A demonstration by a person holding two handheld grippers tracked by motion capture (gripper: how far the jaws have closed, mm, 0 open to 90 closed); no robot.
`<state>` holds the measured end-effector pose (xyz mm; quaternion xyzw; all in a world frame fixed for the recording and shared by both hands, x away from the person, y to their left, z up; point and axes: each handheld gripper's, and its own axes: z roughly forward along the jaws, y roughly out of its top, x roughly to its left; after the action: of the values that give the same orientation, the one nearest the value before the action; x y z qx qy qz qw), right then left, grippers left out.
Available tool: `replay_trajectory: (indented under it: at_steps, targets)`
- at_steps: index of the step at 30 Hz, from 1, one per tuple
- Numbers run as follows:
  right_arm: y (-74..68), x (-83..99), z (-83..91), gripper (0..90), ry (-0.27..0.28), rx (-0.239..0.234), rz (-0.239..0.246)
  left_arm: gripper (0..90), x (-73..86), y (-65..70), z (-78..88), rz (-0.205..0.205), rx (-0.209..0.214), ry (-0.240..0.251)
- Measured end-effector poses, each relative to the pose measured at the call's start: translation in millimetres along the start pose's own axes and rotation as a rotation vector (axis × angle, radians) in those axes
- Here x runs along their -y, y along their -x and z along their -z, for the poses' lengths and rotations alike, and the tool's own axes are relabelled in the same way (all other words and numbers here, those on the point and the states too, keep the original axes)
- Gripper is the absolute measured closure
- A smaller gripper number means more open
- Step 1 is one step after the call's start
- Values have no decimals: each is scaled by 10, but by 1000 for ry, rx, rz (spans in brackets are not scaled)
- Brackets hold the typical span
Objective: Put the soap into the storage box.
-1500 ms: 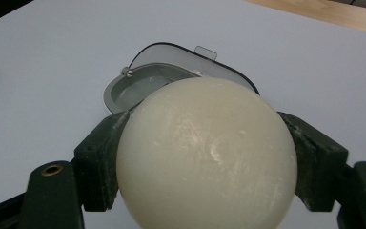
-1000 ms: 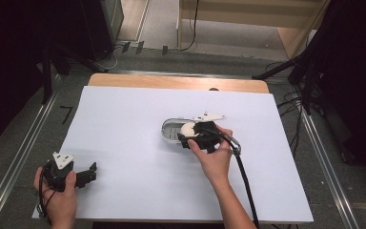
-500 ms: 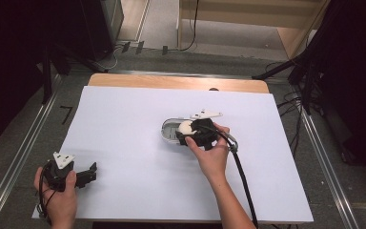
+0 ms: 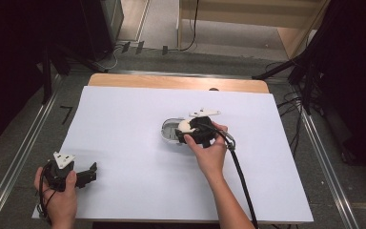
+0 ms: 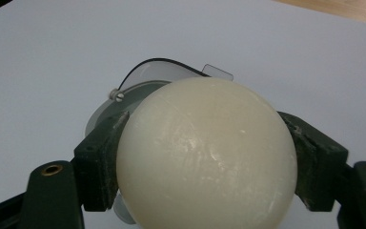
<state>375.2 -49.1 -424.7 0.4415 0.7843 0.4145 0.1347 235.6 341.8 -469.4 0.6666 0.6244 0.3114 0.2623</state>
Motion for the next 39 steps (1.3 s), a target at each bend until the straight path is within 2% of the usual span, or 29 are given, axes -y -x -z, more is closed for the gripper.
replay_trajectory:
  at_steps: [5, 22, 26, 39]
  targets:
    - [14, 3, -61, 253, -4, -5, -18, 0, 0, 0, 1, -1, 0, -1]
    - [-84, -50, -194, 253, -19, -17, -7, 0, -1, -3, 3, 3, 3, -2]
    - [-73, -58, -210, 253, -16, -21, -25, 0, -1, -3, 3, 4, 3, -2]
    - [-63, -27, -261, 252, -45, -4, -23, 0, -1, -4, 3, 4, 3, -3]
